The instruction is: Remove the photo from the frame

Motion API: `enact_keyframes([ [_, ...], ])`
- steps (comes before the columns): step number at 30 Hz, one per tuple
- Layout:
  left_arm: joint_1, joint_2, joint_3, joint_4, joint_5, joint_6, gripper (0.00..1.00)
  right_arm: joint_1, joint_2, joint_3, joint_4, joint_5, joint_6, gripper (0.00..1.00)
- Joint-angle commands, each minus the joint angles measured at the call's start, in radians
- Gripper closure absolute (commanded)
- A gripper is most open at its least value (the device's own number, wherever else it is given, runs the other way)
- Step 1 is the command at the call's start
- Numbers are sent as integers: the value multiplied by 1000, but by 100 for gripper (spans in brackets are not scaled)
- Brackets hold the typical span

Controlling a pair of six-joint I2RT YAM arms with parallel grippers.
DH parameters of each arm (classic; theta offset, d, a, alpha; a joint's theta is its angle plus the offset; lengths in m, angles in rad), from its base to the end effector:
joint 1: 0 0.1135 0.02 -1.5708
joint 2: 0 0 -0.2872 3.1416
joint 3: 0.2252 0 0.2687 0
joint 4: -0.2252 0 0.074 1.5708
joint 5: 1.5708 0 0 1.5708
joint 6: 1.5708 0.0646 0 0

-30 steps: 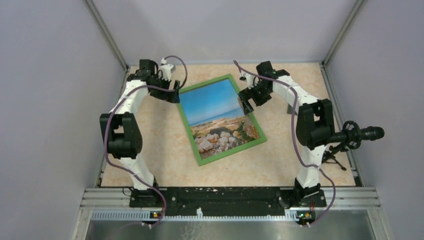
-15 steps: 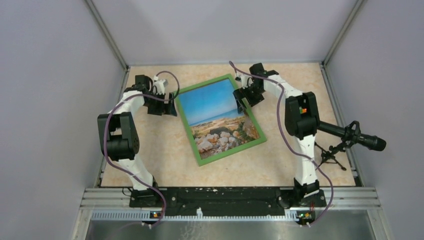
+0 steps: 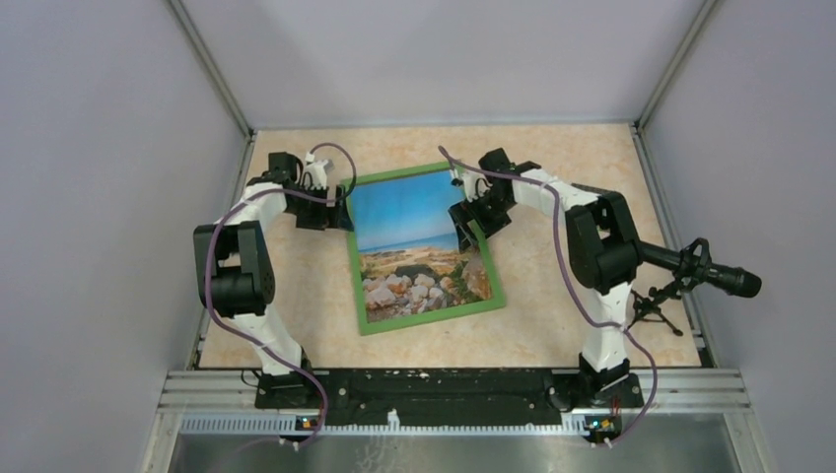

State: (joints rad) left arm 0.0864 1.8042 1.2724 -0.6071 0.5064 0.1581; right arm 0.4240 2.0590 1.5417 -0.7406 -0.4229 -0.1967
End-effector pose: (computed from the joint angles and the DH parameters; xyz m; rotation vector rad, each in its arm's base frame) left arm 0.3984 0.0031 0.1933 0.2401 2.5869 -0.5968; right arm 0.4019 0.2105 0.1633 -0.9486 2.6463 0.6494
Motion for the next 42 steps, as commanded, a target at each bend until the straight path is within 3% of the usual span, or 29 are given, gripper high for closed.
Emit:
enact_keyframes([
  [1, 0, -28, -24, 36, 42, 0, 1, 50, -105, -53, -8, -66, 35, 1],
  [13, 1, -70, -81, 74, 60, 3, 1, 60, -270, -52, -1, 54, 17, 1],
  [23, 0, -90, -131, 82, 91, -30, 3, 22, -207, -84, 108, 84, 93, 1],
  [29, -2, -71, -185, 123, 148, -76, 11, 10, -161, -132, 149, 46, 116, 1],
  [34, -7, -56, -220, 171, 155, -117, 23, 10, -129, -155, 151, -30, 124, 1],
  [42, -7, 9, -139, 201, 97, -123, 34, 47, -112, -194, 187, -168, 170, 2],
])
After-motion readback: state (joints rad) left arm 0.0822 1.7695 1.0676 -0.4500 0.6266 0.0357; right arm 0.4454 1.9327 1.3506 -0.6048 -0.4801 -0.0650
